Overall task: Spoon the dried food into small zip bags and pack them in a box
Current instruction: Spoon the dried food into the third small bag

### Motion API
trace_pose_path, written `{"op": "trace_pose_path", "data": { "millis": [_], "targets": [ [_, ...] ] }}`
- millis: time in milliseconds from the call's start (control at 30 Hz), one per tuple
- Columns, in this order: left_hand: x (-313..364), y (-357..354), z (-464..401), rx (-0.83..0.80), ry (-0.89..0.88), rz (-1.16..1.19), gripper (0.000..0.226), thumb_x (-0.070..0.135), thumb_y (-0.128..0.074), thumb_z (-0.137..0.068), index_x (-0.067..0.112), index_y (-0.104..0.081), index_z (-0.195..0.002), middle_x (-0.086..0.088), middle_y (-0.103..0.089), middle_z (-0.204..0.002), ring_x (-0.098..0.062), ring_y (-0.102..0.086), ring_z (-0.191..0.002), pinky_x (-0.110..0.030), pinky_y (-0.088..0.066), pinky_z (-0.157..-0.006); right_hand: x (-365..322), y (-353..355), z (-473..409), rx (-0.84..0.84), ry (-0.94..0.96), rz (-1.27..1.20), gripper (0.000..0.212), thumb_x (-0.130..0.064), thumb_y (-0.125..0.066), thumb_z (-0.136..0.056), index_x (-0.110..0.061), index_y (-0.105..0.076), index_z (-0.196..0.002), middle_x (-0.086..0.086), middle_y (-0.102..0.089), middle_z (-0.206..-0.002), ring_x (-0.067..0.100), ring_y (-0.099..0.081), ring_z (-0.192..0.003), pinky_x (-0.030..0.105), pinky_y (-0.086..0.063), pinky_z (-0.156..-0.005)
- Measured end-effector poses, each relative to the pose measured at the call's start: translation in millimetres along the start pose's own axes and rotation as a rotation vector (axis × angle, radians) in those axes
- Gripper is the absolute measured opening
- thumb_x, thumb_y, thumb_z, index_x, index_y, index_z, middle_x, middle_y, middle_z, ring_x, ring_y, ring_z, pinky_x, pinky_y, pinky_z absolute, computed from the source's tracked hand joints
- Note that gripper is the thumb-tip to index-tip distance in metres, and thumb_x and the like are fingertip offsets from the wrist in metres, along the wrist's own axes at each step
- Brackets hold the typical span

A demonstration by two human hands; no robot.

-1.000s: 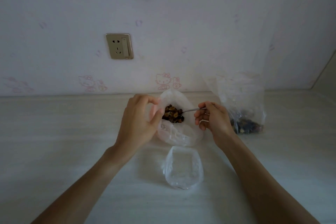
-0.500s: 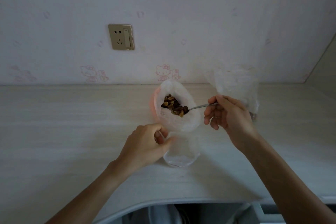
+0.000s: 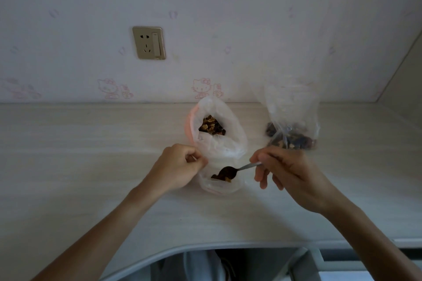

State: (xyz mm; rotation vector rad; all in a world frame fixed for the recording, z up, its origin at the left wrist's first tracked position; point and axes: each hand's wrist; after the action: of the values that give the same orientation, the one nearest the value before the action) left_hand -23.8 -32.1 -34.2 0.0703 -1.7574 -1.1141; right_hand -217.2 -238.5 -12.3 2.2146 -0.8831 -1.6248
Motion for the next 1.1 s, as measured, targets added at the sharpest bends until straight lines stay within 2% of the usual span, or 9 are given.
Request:
{"op": "trace_pose_path", "data": {
  "millis": [100, 200, 267, 333, 567, 667, 867, 967, 1100],
  "targets": [
    [-1, 5, -3, 0.016, 0.005, 0.020, 0.012, 0.035, -0.074, -0.094, 0.032, -0.080, -0.083, 0.014, -0.076, -0.073, 0.003, -0.068, -0.065, -0.018, -0.050, -0.065, -6, 4, -1, -0.090, 0.151, 0.186, 0.026, -0.031, -0.042, -0.110, -0.035, -0.068, -0.108, -0.012, -0.070, -0.086, 0.016, -0.071, -0.079, 0.028, -0.056, -0.069],
    [-2, 6, -2, -0.004, -0.021, -0.004, 0.014, 0.039, -0.073, -0.095, 0.034, -0.078, -0.083, 0.019, -0.073, -0.071, 0.005, -0.066, -0.064, -0.013, -0.043, -0.061, -11, 5, -6, -0.066, 0.197, 0.168, 0.026, -0.031, -0.042, -0.110, -0.045, -0.063, -0.108, -0.016, -0.068, -0.085, 0.012, -0.070, -0.077, 0.021, -0.053, -0.068],
    [-4, 6, -1, -0.014, -0.035, -0.013, 0.016, 0.045, -0.071, -0.094, 0.033, -0.078, -0.086, 0.019, -0.073, -0.072, 0.004, -0.066, -0.066, -0.013, -0.044, -0.061, -7, 4, -11, 0.005, 0.172, 0.075, 0.027, -0.030, -0.042, -0.110, -0.028, -0.069, -0.108, -0.010, -0.070, -0.084, 0.013, -0.069, -0.072, 0.016, -0.048, -0.063],
    [-4, 6, 0, -0.004, -0.034, -0.016, 0.022, 0.052, -0.069, -0.093, 0.033, -0.078, -0.086, 0.016, -0.074, -0.075, 0.003, -0.067, -0.070, -0.014, -0.046, -0.063, -3, 3, -16, 0.063, 0.080, -0.134, 0.032, -0.030, -0.044, -0.108, -0.013, -0.070, -0.106, 0.004, -0.071, -0.082, 0.021, -0.069, -0.068, 0.027, -0.049, -0.054],
    [-9, 20, -11, 0.112, 0.116, 0.025, 0.057, 0.075, -0.058, -0.086, 0.021, -0.070, -0.073, 0.005, -0.073, -0.069, -0.013, -0.068, -0.069, -0.028, -0.047, -0.062, 9, -4, -40, 0.216, -0.164, -0.617, 0.031, -0.028, -0.051, -0.105, -0.004, -0.071, -0.101, 0.022, -0.070, -0.082, 0.033, -0.066, -0.067, 0.031, -0.047, -0.049],
    [-5, 26, -23, 0.179, 0.224, 0.081, 0.071, 0.090, -0.051, -0.073, 0.022, -0.067, -0.085, 0.004, -0.074, -0.076, -0.013, -0.068, -0.080, -0.029, -0.043, -0.064, 14, -5, -57, 0.284, -0.232, -0.640, 0.030, -0.021, -0.047, -0.109, -0.003, -0.070, -0.103, 0.019, -0.071, -0.083, 0.030, -0.068, -0.068, 0.030, -0.048, -0.049],
    [14, 17, -51, 0.160, 0.239, 0.096, 0.113, 0.106, -0.043, -0.056, 0.021, -0.057, -0.129, 0.009, -0.064, -0.121, -0.015, -0.063, -0.108, -0.037, -0.051, -0.091, 25, -11, -90, 0.354, -0.322, -0.458, 0.030, -0.021, -0.047, -0.109, -0.004, -0.068, -0.097, 0.017, -0.075, -0.077, 0.031, -0.071, -0.064, 0.030, -0.048, -0.045],
    [12, 7, -59, 0.160, 0.237, -0.001, 0.086, 0.092, -0.056, -0.068, 0.023, -0.059, -0.118, 0.010, -0.067, -0.107, -0.013, -0.065, -0.095, -0.037, -0.055, -0.082, 32, -8, -100, 0.360, -0.346, -0.356, 0.031, -0.024, -0.048, -0.109, -0.005, -0.067, -0.093, 0.013, -0.075, -0.073, 0.028, -0.073, -0.061, 0.028, -0.048, -0.043],
    [-3, 2, -64, 0.178, 0.217, -0.013, 0.038, 0.046, -0.069, -0.084, 0.028, -0.061, -0.116, 0.016, -0.065, -0.096, -0.007, -0.064, -0.087, -0.033, -0.056, -0.076, 41, -7, -109, 0.332, -0.332, -0.222, 0.032, -0.027, -0.046, -0.110, -0.009, -0.065, -0.092, 0.010, -0.075, -0.070, 0.027, -0.074, -0.061, 0.028, -0.048, -0.043]
  ]
}}
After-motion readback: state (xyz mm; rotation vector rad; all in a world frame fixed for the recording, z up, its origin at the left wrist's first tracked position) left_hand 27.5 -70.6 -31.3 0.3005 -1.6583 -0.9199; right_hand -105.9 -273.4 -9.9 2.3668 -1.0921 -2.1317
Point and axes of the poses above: each hand's wrist, its own z-axis away from the middle knuckle, its own y-axis out of the back of the hand, x = y × z
